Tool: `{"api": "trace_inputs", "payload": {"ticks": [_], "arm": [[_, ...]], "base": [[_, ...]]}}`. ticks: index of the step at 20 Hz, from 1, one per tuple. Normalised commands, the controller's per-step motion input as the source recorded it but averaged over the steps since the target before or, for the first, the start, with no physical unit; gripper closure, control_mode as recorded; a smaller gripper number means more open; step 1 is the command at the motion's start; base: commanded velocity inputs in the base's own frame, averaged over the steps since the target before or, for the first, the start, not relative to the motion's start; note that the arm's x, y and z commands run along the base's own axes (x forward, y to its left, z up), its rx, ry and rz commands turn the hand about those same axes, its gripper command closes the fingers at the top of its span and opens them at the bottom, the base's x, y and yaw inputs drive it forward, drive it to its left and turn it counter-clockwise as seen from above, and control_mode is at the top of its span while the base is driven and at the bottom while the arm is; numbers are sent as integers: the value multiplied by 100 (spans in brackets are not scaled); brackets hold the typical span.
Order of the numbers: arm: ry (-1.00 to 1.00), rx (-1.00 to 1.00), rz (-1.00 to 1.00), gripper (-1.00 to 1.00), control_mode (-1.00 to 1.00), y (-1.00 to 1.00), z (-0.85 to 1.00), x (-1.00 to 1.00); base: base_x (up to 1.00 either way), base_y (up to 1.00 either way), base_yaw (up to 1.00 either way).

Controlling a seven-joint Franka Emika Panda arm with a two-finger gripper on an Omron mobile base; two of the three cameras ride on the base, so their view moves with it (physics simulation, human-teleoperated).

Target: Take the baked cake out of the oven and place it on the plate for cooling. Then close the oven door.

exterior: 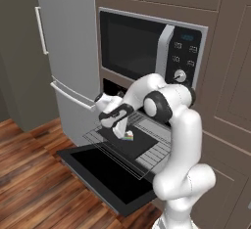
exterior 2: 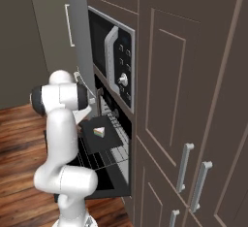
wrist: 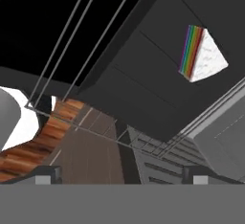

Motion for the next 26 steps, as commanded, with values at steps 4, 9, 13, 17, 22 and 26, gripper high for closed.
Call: {"api": "trace_inputs", "payload": {"ticks": [4, 9, 13, 17, 22, 26], "arm": [[8, 0, 5, -100, -100, 5, -38, 49], [1, 0, 8, -100, -100, 0, -43, 28], [0, 0, 10, -100, -100, 0, -51, 24], [0, 0, 8, -100, -100, -3, -43, 23], [-1, 1, 8, -100, -100, -12, -25, 18], [-1, 2, 7, -100, -100, -14, -19, 18]], "base": [[0, 0, 0], [0, 0, 0], [0, 0, 0], [0, 0, 0], [0, 0, 0], [0, 0, 0]]}}
